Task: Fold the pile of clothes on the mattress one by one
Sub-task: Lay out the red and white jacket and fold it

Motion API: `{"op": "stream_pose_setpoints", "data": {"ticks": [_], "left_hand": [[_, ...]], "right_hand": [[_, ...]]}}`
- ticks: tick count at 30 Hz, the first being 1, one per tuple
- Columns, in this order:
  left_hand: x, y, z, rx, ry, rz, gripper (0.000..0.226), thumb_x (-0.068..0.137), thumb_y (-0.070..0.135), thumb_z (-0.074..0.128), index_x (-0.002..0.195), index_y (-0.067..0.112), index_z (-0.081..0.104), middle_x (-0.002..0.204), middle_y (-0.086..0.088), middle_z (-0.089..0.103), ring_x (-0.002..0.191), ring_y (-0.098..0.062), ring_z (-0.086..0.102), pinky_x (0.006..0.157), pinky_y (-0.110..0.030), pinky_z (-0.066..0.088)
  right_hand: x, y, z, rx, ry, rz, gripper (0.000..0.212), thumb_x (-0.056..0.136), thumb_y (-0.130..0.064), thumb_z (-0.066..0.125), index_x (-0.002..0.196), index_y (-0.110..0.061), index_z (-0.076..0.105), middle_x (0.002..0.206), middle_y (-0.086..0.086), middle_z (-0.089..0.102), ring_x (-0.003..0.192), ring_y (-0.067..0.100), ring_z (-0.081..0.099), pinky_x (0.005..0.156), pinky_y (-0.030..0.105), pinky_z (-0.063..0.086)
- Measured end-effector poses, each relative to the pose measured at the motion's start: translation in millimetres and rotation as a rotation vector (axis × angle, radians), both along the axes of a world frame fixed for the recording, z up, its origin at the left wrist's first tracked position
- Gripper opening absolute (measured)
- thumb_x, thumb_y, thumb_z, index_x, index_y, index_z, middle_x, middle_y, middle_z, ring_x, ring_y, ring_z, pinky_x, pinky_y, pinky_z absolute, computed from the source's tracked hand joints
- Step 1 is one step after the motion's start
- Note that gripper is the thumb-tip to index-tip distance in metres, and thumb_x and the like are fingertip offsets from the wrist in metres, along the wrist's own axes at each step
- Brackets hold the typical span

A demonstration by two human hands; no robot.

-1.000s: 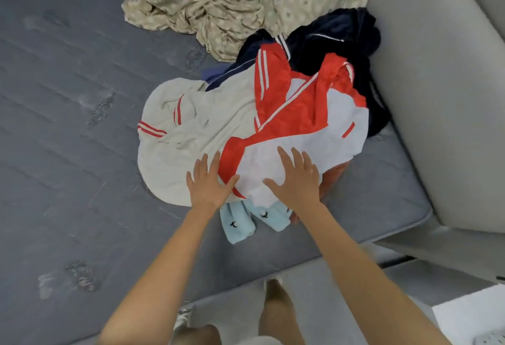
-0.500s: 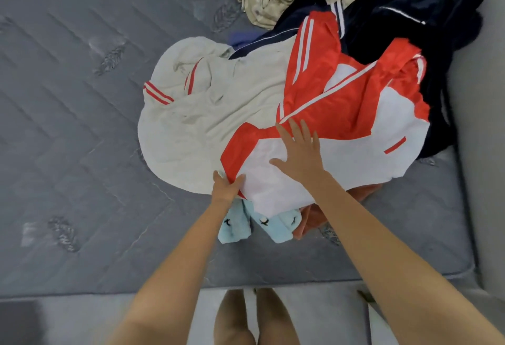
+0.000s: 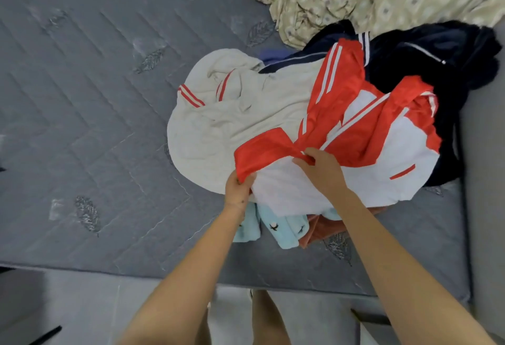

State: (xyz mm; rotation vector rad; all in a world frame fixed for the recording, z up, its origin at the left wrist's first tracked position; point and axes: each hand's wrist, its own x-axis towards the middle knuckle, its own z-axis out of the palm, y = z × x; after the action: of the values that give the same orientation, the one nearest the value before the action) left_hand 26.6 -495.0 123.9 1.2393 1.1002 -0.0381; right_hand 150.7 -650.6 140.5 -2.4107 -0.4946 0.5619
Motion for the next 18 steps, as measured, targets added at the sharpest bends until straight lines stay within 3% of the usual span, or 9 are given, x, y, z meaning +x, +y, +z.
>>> {"op": "stream_pose_setpoints", "data": {"ticks": [2,4,7,9,11,14,18], "left_hand": [[-2,14,22,0.052,-0.076,0.102,0.027,0.091,0.006,0.061,0.071,0.015,0.046,0.068,-0.002,0.040,0.064,-0.012,0.041,0.069,-0.035,0.042],[-3,33,46,0.075,-0.156,0.143,0.039,0.089,0.009,0.064,0.063,0.016,0.037,0.064,-0.002,0.030,0.061,-0.010,0.033,0.064,-0.032,0.043],[-2,70,87,0.072,-0.264,0.158,0.037,0.087,0.011,0.068,0.060,0.016,0.043,0.054,0.008,0.032,0.054,-0.006,0.033,0.061,-0.028,0.046],[-3,100,118,0.074,-0.342,0.177,0.033,0.086,0.011,0.069,0.062,0.013,0.046,0.056,0.005,0.036,0.059,-0.011,0.035,0.063,-0.031,0.044],[-7,134,149,0.100,-0.419,0.226,0.032,0.085,0.009,0.069,0.062,0.014,0.047,0.060,0.002,0.037,0.063,-0.015,0.034,0.063,-0.030,0.038],[-19,192,195,0.128,-0.543,0.298,0.035,0.085,0.008,0.069,0.061,0.020,0.047,0.060,0.007,0.041,0.060,-0.008,0.036,0.059,-0.026,0.034],[-50,280,254,0.259,-0.659,0.223,0.039,0.083,0.005,0.069,0.060,0.018,0.041,0.053,0.012,0.037,0.052,-0.002,0.032,0.051,-0.018,0.031]], "right_hand": [[-7,4,27,0.066,0.003,-0.044,0.037,0.091,-0.031,0.065,0.063,-0.025,0.041,0.053,-0.010,0.036,0.054,0.009,0.036,0.058,0.027,0.025],[-12,17,59,0.119,-0.014,-0.044,0.044,0.091,-0.031,0.065,0.059,-0.025,0.035,0.050,-0.009,0.030,0.050,0.007,0.030,0.055,0.025,0.024],[-18,49,109,0.258,-0.058,-0.107,0.046,0.090,-0.030,0.066,0.057,-0.019,0.035,0.050,-0.009,0.029,0.048,0.008,0.027,0.051,0.021,0.026],[-26,78,142,0.350,-0.093,-0.145,0.046,0.089,-0.029,0.067,0.057,-0.016,0.037,0.051,-0.009,0.029,0.049,0.008,0.027,0.050,0.019,0.026],[-37,114,172,0.428,-0.141,-0.166,0.048,0.089,-0.027,0.068,0.055,-0.022,0.035,0.050,-0.009,0.029,0.050,0.006,0.028,0.051,0.018,0.026],[-60,176,214,0.495,-0.238,-0.173,0.052,0.088,-0.026,0.069,0.054,-0.028,0.029,0.049,-0.008,0.026,0.050,0.006,0.027,0.051,0.019,0.026],[-97,258,257,0.557,-0.347,-0.257,0.050,0.087,-0.030,0.069,0.056,-0.014,0.032,0.050,-0.004,0.024,0.050,0.008,0.027,0.050,0.019,0.025]]}}
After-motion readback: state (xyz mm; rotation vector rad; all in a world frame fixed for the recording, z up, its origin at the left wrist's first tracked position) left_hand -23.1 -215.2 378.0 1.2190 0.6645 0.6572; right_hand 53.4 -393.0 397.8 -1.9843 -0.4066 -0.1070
